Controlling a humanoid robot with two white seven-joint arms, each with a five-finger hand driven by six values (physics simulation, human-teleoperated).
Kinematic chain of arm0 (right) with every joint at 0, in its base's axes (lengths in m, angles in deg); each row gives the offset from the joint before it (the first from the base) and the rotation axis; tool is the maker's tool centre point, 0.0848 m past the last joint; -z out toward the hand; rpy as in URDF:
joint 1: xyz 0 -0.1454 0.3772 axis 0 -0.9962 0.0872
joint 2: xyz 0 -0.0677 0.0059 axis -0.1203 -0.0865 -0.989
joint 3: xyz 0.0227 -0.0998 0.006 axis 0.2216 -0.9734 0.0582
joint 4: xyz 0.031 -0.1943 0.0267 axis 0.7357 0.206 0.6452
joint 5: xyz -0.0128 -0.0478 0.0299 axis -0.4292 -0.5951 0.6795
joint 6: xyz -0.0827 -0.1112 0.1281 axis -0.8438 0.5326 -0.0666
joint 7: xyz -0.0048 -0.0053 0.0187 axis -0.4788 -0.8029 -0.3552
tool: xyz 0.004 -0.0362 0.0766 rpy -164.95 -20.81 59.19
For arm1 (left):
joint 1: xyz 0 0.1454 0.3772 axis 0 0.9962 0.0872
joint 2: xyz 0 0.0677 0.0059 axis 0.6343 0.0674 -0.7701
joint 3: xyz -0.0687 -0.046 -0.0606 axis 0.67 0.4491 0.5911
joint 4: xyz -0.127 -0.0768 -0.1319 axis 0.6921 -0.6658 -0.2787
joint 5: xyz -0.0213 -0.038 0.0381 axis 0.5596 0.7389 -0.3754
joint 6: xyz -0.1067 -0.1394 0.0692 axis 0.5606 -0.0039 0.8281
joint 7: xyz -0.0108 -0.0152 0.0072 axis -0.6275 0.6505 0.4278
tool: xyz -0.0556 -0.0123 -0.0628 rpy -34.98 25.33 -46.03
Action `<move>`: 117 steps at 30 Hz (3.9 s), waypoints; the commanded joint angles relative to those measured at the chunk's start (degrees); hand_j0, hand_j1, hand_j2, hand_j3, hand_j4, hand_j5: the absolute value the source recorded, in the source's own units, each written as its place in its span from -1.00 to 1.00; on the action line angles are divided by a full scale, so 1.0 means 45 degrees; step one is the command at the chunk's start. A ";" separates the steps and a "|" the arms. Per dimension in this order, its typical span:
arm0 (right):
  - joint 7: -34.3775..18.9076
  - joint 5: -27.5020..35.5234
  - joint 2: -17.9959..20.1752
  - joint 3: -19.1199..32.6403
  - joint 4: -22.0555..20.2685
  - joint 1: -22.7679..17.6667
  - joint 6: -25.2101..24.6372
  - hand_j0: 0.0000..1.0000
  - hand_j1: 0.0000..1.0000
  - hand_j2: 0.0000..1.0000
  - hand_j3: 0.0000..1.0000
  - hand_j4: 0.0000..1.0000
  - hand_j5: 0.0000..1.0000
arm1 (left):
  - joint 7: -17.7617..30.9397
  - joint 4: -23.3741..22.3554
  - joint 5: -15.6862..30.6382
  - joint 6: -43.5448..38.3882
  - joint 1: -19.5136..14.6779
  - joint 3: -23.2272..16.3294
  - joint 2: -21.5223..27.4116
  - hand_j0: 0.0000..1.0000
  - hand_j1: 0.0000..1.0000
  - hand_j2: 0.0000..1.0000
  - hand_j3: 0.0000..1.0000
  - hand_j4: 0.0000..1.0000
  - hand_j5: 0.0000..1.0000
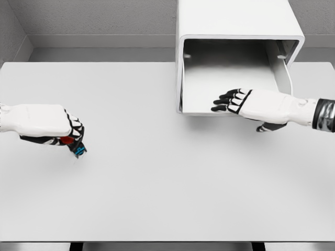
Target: Slide open multi-storey tabletop storage cabinets and put open load switch and slide close multi-storey tabletop storage cabinets
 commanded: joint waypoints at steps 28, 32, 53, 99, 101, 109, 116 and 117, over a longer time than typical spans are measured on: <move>-0.0075 0.1465 0.1072 0.2662 -0.0619 -0.1973 0.0411 1.00 1.00 1.00 1.00 1.00 1.00 | -0.0001 -0.0007 0.1504 -0.0025 -0.3437 0.0045 -0.1945 -0.27 -0.27 -0.27 -0.27 -0.27 -0.27; -0.0075 0.1757 0.1424 0.2993 -0.0619 -0.2109 0.0411 1.00 1.00 1.00 1.00 1.00 1.00 | -0.0001 -0.0007 0.1485 -0.0025 -0.3554 0.0045 -0.2843 -0.27 -0.27 -0.27 -0.27 -0.27 -0.27; -0.0075 0.5566 0.1697 0.9966 -0.0599 -0.5937 0.0411 1.00 1.00 1.00 1.00 1.00 1.00 | -0.0001 -0.0143 0.0450 -0.0025 -0.5781 -0.0111 -0.7940 -0.27 -0.27 -0.27 -0.27 -0.27 -0.27; -0.0075 0.4004 0.1619 0.5123 -0.0658 -0.6368 0.0411 -0.03 -0.03 -0.03 -0.03 -0.03 -0.03 | -0.0001 -0.0593 0.4570 -0.0025 -0.7207 0.0767 -0.3041 1.00 1.00 1.00 1.00 1.00 1.00; -0.0075 0.4004 0.1600 0.5065 -0.0657 -0.6250 0.0411 -0.02 -0.02 -0.02 -0.02 -0.02 -0.02 | -0.0001 -0.1021 0.4453 -0.0025 -0.5764 0.0845 -0.2025 1.00 1.00 1.00 1.00 1.00 1.00; -0.0075 0.4121 0.1580 0.5045 -0.0638 -0.5450 0.0411 0.00 0.00 0.00 0.00 0.00 0.00 | -0.0001 -0.4187 0.3985 -0.0025 0.0078 0.0806 -0.2257 1.00 1.00 1.00 1.00 1.00 1.00; -0.0075 0.4101 0.1522 0.4244 -0.0638 -0.4747 0.0411 0.01 0.01 0.01 0.01 0.01 0.01 | -0.0001 -0.3405 0.2209 -0.0025 0.0646 0.0591 -0.3273 1.00 1.00 1.00 1.00 1.00 1.00; -0.0075 0.4101 0.1522 0.4127 -0.0638 -0.4610 0.0411 0.01 0.01 0.01 0.01 0.01 0.01 | -0.0001 -0.3347 0.2110 -0.0025 0.0626 0.0591 -0.3312 1.00 1.00 1.00 1.00 1.00 1.00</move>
